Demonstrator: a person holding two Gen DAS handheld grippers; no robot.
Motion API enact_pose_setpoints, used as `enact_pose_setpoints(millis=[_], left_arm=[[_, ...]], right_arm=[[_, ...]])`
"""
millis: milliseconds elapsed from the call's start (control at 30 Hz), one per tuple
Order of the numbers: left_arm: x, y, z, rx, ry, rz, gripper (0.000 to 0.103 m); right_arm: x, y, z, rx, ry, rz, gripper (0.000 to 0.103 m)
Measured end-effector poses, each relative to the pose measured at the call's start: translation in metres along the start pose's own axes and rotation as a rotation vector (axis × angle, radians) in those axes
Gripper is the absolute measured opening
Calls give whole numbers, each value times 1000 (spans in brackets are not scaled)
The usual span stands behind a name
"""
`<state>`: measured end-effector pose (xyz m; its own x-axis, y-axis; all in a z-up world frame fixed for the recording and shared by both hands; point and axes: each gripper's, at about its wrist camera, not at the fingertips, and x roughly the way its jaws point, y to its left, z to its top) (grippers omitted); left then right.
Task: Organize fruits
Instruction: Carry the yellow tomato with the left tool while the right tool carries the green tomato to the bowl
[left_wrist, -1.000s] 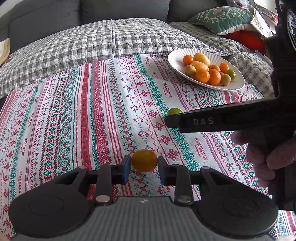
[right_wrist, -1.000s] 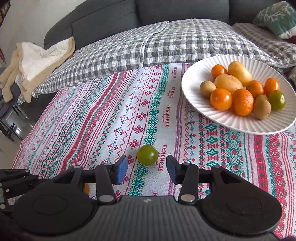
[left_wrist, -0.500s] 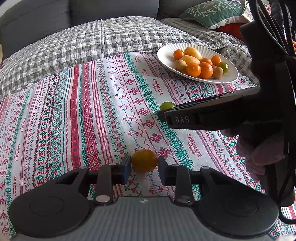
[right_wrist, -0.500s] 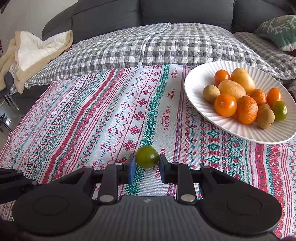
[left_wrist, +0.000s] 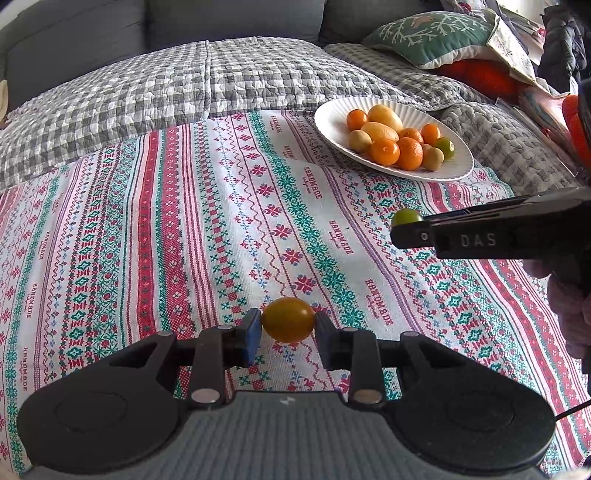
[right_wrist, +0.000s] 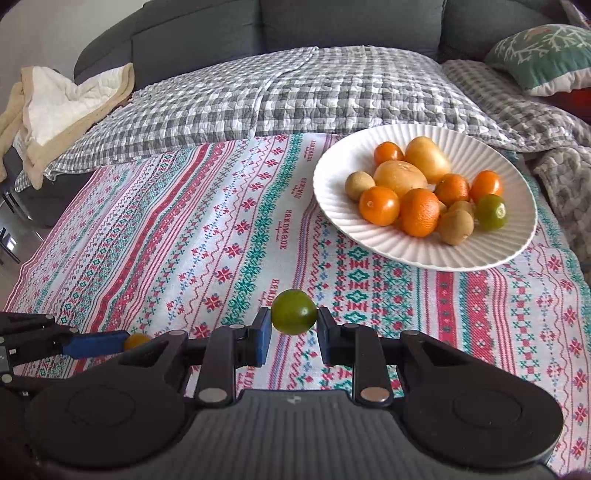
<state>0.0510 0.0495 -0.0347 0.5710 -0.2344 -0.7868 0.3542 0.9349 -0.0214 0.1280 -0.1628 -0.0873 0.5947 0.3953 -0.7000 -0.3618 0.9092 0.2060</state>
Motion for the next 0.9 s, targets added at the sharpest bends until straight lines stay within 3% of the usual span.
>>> enact_pose_setpoints(millis=[300,900], left_arm=[[4,-12,6,-5,0,-18,24],[20,-57,21,25,7,-58,24]], right_arm=[[-18,-32,-11,39,92,-53,23],[-44,-79,-20,108,92,-61,24]])
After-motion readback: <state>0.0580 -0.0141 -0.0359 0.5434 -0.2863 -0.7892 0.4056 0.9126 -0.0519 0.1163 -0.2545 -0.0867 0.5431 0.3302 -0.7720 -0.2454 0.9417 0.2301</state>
